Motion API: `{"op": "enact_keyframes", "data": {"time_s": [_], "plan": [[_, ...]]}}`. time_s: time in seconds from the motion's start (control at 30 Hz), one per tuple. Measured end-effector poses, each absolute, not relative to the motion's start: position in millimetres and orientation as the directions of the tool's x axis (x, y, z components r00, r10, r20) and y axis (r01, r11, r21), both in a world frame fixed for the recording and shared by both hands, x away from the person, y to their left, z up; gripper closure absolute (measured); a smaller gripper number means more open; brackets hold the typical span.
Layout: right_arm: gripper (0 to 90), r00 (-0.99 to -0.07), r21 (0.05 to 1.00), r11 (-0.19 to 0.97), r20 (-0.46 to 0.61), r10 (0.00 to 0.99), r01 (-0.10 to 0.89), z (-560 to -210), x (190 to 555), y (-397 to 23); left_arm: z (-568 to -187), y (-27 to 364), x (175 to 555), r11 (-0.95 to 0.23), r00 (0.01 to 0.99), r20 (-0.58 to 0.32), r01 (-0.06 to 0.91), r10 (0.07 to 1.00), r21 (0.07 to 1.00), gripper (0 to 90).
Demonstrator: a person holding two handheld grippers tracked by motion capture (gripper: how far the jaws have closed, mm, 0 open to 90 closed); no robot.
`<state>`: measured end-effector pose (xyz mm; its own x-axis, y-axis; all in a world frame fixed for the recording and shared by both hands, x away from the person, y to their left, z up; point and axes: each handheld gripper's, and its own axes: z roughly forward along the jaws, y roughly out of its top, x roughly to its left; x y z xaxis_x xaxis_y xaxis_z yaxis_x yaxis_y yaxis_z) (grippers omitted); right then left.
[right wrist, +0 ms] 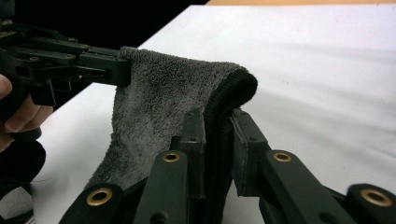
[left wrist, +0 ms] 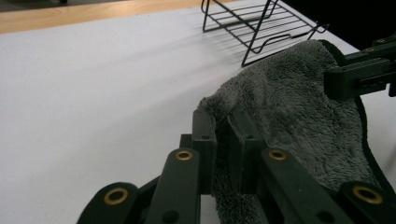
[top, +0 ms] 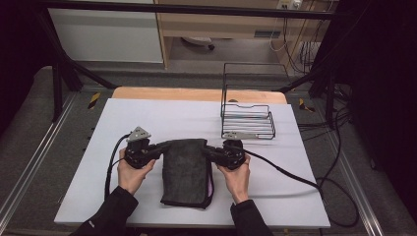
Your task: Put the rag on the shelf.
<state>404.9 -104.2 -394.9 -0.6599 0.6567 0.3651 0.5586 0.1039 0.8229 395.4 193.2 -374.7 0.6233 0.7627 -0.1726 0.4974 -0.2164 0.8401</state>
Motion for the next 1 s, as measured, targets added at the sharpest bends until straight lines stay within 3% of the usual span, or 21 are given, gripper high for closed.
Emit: {"op": "enact_keyframes", "data": {"time_s": [1.0], "plan": [[77.9, -0.693, 0.945, 0.060, 0.192, 0.695, 0.322, -322, 362, -144, -309, 159, 366, -0.150, 0.685, -0.101, 0.297, 0.722, 0.943, 81.7]]}}
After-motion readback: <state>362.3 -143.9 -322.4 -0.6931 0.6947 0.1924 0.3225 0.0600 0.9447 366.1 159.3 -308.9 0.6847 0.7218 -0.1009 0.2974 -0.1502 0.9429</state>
